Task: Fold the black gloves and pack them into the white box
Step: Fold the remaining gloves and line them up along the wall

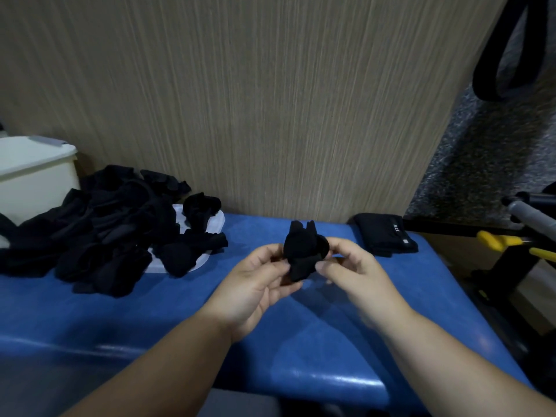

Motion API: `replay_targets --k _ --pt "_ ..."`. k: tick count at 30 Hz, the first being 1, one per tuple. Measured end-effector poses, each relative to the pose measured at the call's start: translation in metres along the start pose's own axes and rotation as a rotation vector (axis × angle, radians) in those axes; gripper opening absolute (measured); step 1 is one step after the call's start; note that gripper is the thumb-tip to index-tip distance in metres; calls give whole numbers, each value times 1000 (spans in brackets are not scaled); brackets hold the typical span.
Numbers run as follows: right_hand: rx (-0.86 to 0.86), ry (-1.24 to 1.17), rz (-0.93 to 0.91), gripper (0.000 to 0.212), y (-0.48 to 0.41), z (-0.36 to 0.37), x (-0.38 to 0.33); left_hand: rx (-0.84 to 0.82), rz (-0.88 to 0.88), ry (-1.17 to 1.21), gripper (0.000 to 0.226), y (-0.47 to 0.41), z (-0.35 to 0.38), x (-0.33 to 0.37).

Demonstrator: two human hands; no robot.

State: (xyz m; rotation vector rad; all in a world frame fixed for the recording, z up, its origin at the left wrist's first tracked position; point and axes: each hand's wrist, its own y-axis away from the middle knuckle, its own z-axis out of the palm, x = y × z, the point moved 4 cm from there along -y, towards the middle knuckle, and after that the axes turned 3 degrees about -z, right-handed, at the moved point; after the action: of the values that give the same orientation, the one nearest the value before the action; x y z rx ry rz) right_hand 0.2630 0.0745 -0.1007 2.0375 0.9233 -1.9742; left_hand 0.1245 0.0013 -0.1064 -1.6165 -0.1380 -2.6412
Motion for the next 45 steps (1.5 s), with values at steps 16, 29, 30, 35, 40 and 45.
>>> replay_targets --k 16,29,30,35,40,45 --pt "164 230 9 36 2 -4 3 125 6 -399 18 -1 -2 -8" --pt "142 498 -79 32 6 1 1 325 156 -582 29 -6 -12 -7" --pt "129 492 -84 31 6 2 0 363 158 -601 31 -6 -16 -7" --pt "41 414 -81 27 7 6 1 457 159 -630 34 -5 -23 -4" --pt "8 107 4 34 7 5 2 448 165 -591 29 -4 -26 -2" --pt "123 -127 464 57 8 1 5 450 236 -572 38 -3 -23 1"
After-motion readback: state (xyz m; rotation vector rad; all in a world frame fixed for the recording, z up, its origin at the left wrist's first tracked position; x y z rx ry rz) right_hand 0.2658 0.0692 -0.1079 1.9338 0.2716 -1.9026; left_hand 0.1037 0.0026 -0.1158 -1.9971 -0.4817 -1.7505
